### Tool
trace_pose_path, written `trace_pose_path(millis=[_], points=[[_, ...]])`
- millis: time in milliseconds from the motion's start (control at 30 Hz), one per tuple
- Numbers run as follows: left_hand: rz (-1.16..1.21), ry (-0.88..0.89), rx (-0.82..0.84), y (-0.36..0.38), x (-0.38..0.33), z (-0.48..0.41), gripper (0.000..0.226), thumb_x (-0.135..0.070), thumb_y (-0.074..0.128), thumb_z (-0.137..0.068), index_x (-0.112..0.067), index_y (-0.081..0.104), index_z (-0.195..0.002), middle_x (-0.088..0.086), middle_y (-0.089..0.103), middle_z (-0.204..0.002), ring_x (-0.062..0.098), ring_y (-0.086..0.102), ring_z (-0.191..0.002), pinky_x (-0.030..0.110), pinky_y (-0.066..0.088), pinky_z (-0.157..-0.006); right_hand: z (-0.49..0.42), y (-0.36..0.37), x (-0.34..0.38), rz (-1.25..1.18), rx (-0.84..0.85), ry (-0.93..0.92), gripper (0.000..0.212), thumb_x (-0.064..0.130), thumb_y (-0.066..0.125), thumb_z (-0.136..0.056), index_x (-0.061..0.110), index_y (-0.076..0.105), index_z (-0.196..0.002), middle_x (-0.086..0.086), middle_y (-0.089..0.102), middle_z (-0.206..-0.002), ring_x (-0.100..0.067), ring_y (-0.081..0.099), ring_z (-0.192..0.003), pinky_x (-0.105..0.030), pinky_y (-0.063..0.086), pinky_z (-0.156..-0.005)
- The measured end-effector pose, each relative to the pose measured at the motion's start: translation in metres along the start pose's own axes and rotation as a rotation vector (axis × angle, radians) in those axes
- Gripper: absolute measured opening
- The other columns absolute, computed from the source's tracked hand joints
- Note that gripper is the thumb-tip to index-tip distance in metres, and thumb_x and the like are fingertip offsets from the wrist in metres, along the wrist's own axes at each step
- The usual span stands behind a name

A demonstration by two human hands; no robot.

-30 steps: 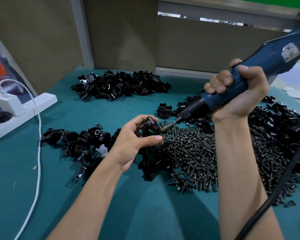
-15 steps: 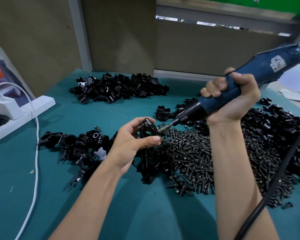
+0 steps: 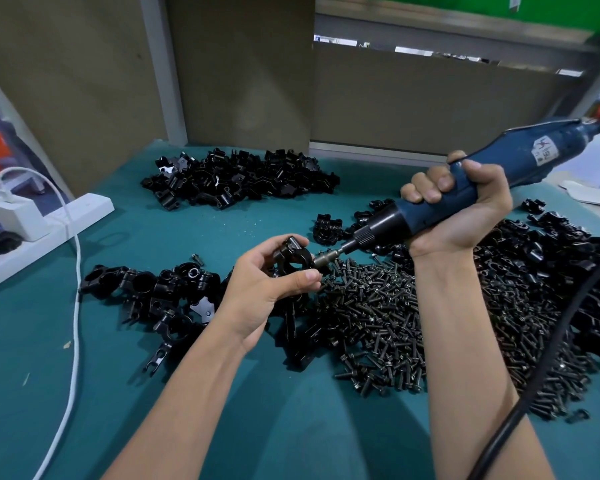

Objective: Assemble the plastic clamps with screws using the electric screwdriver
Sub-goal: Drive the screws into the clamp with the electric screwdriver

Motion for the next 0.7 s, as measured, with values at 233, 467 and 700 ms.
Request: trace_pose_path(millis=[233,467,700], points=[[-0.002,0.006,-0.03,-0.0003,-0.0006,0.0011,0.049,-0.015,0.088,-0.045,-0.022,0.076,-0.092,0.009,0.072,-0.091,0.034,0.073,-0.079,0.031,0.06,-0.074,-0.0003,-0.004,-0.0032,-0.02,-0.034,0.012,0.007,0.02,0.047,-0.066,0.013,0.049,-0.069,0.005,0.041,-0.046,-0.01,0.038,-0.036,-0.019,0.033,-0.042],[0.057,0.015,-0.04,0.0027,-0.002,0.0028,0.048,-0.019,0.085,-0.052,-0.01,0.072,-0.098,0.008,0.074,-0.083,0.027,0.073,-0.073,0.026,0.059,-0.066,-0.0003,-0.0037,-0.0027,-0.024,-0.024,0.012,0.007,0.02,0.047,-0.067,0.013,0.05,-0.07,0.005,0.042,-0.047,-0.01,0.038,-0.037,-0.019,0.033,-0.042],[0.074,-0.002,-0.026,0.0031,-0.0034,0.0033,0.045,-0.017,0.082,-0.057,-0.006,0.069,-0.098,0.008,0.074,-0.08,0.027,0.073,-0.07,0.025,0.059,-0.063,0.0014,0.0031,-0.0016,-0.003,0.038,0.022,0.01,0.02,0.047,-0.066,0.014,0.049,-0.074,0.005,0.042,-0.047,-0.01,0.038,-0.037,-0.019,0.033,-0.043]])
Point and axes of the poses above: each hand's wrist, its own z-axis away from the middle knuckle, its own y-axis out of the palm, x = y × z, the point moved 5 cm from there along -z, towards the middle knuckle
